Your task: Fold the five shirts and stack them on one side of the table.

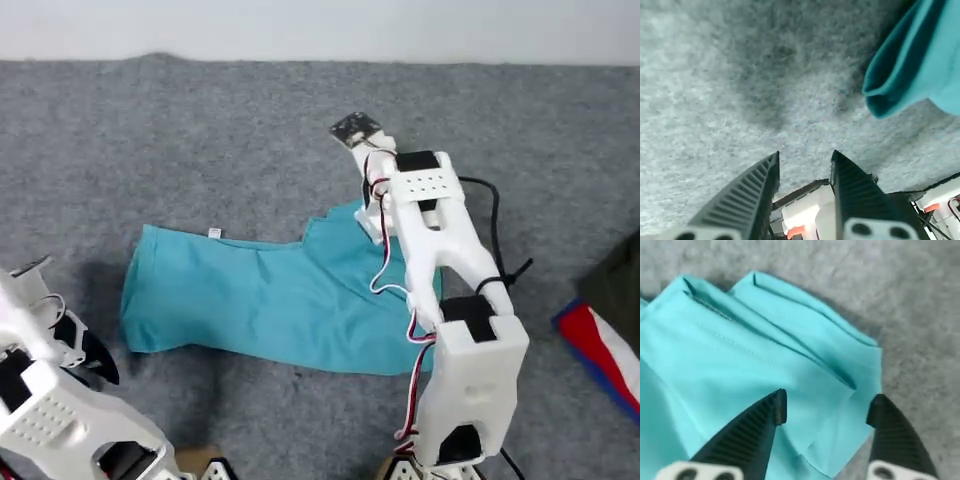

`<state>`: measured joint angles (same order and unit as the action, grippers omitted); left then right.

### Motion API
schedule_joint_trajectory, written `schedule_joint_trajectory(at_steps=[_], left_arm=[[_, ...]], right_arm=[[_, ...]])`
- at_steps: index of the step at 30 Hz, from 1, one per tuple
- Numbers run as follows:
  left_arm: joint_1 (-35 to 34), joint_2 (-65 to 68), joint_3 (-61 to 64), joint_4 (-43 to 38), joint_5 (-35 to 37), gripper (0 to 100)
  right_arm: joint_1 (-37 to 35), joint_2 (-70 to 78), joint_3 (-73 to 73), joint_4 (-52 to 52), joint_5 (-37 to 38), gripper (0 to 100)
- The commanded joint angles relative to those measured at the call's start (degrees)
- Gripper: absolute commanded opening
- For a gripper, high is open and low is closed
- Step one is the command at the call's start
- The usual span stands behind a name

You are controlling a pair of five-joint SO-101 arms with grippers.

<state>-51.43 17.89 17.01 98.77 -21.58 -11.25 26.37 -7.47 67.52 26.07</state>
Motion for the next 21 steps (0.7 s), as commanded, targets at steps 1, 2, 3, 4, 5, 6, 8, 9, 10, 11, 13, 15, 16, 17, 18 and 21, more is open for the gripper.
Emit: schedule_joint_trajectory(at_steps=[1,2,3,4,5,6,8,9,10,11,13,15,16,17,18,21], left_arm=[[-0.3,-2.5,0.0,1.7,-0.8,17],[-0.3,-2.5,0.0,1.7,-0.8,17],[-0.3,-2.5,0.0,1.7,-0.8,17],[-0.2,-2.5,0.0,1.7,-0.8,17],[-0.2,-2.5,0.0,1.7,-0.8,17],[-0.1,-2.5,0.0,1.7,-0.8,17],[-0.1,-2.5,0.0,1.7,-0.8,17],[-0.1,-2.5,0.0,1.7,-0.8,17],[-0.1,-2.5,0.0,1.7,-0.8,17],[-0.1,-2.5,0.0,1.7,-0.8,17],[-0.1,-2.5,0.0,1.7,-0.8,17],[-0.1,-2.5,0.0,1.7,-0.8,17],[-0.1,-2.5,0.0,1.7,-0.8,17],[-0.1,-2.5,0.0,1.7,-0.8,17],[-0.1,-2.5,0.0,1.7,-0.8,17],[-0.1,-2.5,0.0,1.7,-0.8,17]], right_arm=[[-0.2,1.4,-2.5,-0.6,0.4,22.9],[-0.1,2.1,-2.5,-0.6,0.4,22.1],[0.0,2.7,-2.5,-0.6,0.4,21.7],[0.0,3.1,-2.5,-0.6,0.4,21.3],[0.0,3.6,-2.5,-0.7,0.4,21.2],[0.0,4.0,-2.5,-0.9,0.4,21.3],[0.0,4.5,-2.5,-1.1,0.4,21.3],[0.0,4.6,-2.5,-1.2,0.4,21.3],[0.0,4.6,-2.5,-1.2,0.4,21.2],[0.0,4.6,-2.5,-1.2,0.4,21.1],[0.0,4.2,-2.5,-0.6,0.4,19.9],[0.0,4.1,-2.6,0.4,0.4,13.2],[0.0,4.1,-3.3,1.1,0.4,8.5],[0.0,4.2,-3.7,1.6,0.4,4.4],[0.0,4.2,-4.2,1.9,0.4,0.9],[0.0,3.7,-4.7,2.2,0.4,2.7]])
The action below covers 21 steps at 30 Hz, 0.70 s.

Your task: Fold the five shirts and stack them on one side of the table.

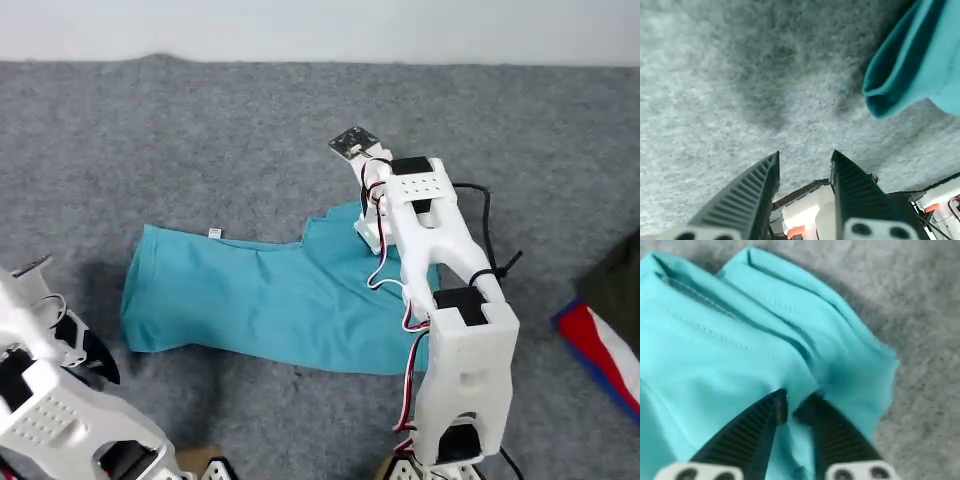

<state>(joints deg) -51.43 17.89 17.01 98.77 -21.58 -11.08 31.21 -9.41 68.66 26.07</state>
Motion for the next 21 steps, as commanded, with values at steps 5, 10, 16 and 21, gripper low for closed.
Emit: schedule_joint_trajectory(at_steps=[5,10,16,21], left_arm=[[-0.3,-2.5,0.1,1.8,-0.8,17],[-0.3,-2.5,0.1,1.8,-0.8,17],[-0.3,-2.5,0.1,1.8,-0.8,17],[-0.3,-2.5,0.1,1.8,-0.8,17]], right_arm=[[-0.2,-3.6,-3.0,1.5,0.4,2.8],[-0.1,-8.3,-3.0,1.0,0.7,0.8],[2.2,-9.3,-3.1,-0.3,0.8,0.8],[6.5,-9.5,-5.3,-1.1,0.6,0.8]])
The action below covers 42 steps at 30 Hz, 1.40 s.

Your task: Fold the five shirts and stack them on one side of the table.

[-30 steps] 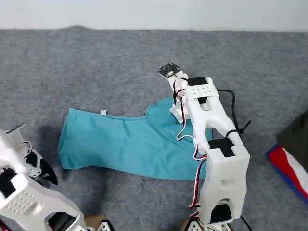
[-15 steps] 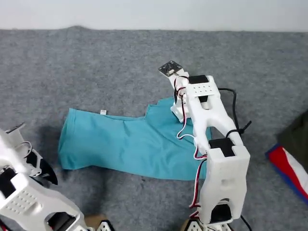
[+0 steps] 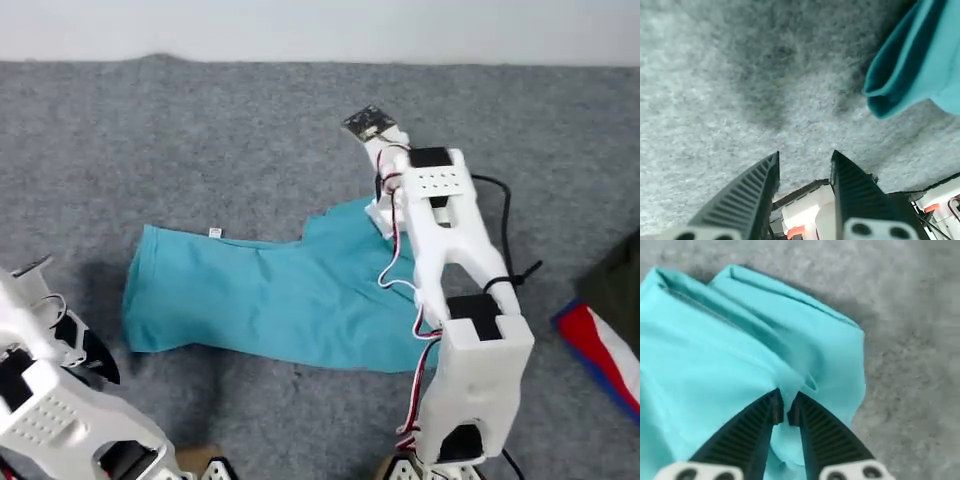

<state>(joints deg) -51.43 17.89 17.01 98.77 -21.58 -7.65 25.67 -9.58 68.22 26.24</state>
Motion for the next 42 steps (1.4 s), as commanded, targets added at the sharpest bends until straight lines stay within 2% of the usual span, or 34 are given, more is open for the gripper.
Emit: schedule_joint_trajectory(at_steps=[1,7,18,24,29,33,37,38,42], left_arm=[[-0.3,-2.5,0.1,1.8,-0.8,17],[-0.3,-2.5,0.1,1.8,-0.8,17],[-0.3,-3.0,3.0,1.8,-0.8,16],[0.1,-2.8,3.3,1.6,-0.8,13],[0.3,-2.7,3.2,1.6,-0.7,13],[3.6,-3.1,3.3,1.7,-0.4,13],[7.2,-3.1,3.4,1.7,-0.3,13],[8.0,-3.1,3.4,1.7,-0.3,13],[10.5,-3.1,3.5,1.8,1.5,13]], right_arm=[[3.8,-3.7,-6.7,0.1,0.4,0.8],[5.9,-2.9,-9.7,-1.7,0.5,0.8],[9.0,10.2,-12.1,-5.7,0.3,2.7],[10.9,12.4,-20.9,4.0,-3.7,26.8],[11.2,12.4,-28.7,14.3,-4.7,27.4],[12.1,12.5,-34.5,22.5,-10.3,27.7],[12.2,12.4,-38.4,32.8,-11.2,27.7],[11.9,12.5,-38.2,35.4,-11.2,27.7],[13.0,7.1,-25.8,35.0,-8.2,27.4]])
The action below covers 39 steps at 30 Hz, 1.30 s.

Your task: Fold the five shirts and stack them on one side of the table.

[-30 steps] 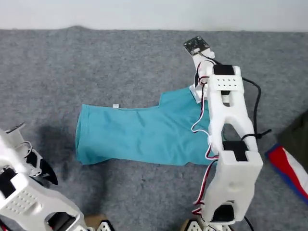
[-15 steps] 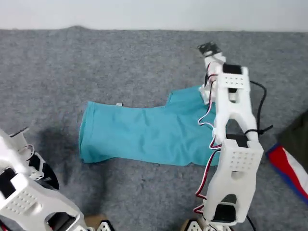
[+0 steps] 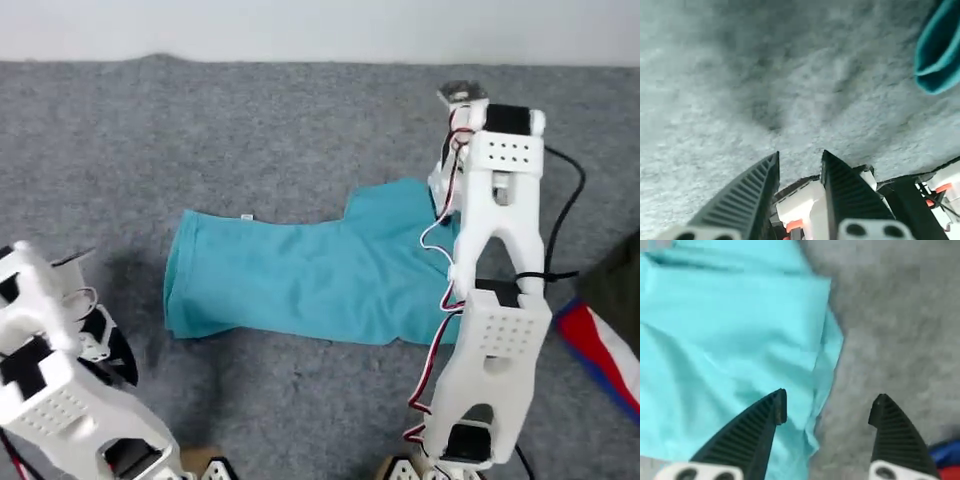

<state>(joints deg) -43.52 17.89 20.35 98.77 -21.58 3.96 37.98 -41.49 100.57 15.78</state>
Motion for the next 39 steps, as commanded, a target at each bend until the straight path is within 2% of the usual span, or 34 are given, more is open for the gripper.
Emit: schedule_joint_trajectory(at_steps=[1,4,8,16,18,20,24,28,33,39], left_arm=[[3.2,-3.1,0.1,1.8,1.8,13],[6.5,-3.1,0.1,1.8,2.4,13],[9.8,-3.1,0.1,1.8,4.9,13],[13.6,-3.1,0.1,1.8,5.3,13],[13.5,-3.1,0.1,1.8,5.3,13],[13.5,-3.1,0.1,1.8,5.3,13],[13.5,-3.1,0.1,1.8,5.3,13],[13.4,-3.1,0.2,1.8,5.3,13],[13.5,-3.1,0.2,1.8,5.3,13],[14.4,-3.1,0.1,1.7,5.4,13]], right_arm=[[1.4,-7.2,10.2,2.7,4.5,27.4],[0.9,-13.3,24.5,2.7,7.3,27.4],[0.8,-20.3,39.7,0.4,7.3,27.4],[-1.7,-23.5,52.7,-8.2,7.3,27.3],[-1.7,-22.2,53.5,-11.8,7.3,27.1],[-1.5,-21.0,53.5,-15.3,7.4,22.5],[1.9,-19.5,53.4,-21.6,7.5,0.7],[9.5,-19.2,50.5,-22.1,8.1,0.6],[16.0,-19.2,42.4,-17.8,13.1,0.9],[13.9,-15.2,40.5,-14.9,13.7,3.1]])
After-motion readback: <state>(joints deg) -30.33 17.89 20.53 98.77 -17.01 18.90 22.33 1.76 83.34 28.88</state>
